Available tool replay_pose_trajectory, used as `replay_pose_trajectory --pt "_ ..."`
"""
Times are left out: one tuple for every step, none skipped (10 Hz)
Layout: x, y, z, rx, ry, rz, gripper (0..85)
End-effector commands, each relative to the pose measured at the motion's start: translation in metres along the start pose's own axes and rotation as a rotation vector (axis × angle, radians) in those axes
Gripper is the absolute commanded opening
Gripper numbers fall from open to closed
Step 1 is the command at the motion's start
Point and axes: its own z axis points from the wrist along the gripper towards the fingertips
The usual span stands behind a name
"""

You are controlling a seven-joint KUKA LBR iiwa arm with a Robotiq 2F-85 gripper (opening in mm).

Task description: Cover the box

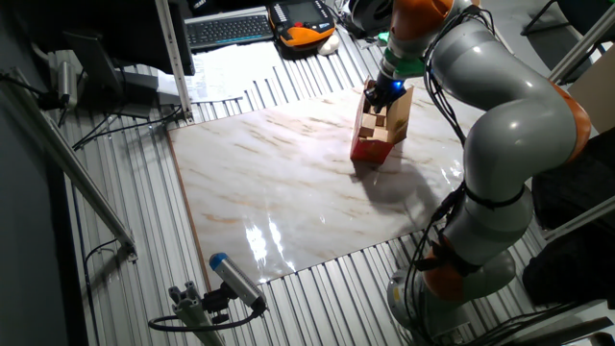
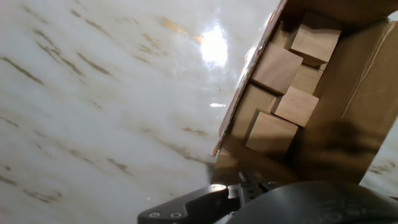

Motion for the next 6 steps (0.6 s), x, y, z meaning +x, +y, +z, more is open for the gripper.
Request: replay_pose_trajectory --pt "0.0000 0.0000 -0.0002 0.006 -0.006 0.007 0.0" --pt "0.0000 0.0000 -0.0002 0.028 0.025 0.019 0.0" --pt "0.0000 0.0000 -0.0002 0.022 0.080 0.027 0.0" --pt "0.0000 0.0000 -0.0002 0.013 0.093 0.031 0.0" --pt "0.0000 0.0000 -0.0002 0.022 0.112 0.025 0.0" --pt "0.0000 0.0000 -0.0002 0.002 0.100 0.044 0.0"
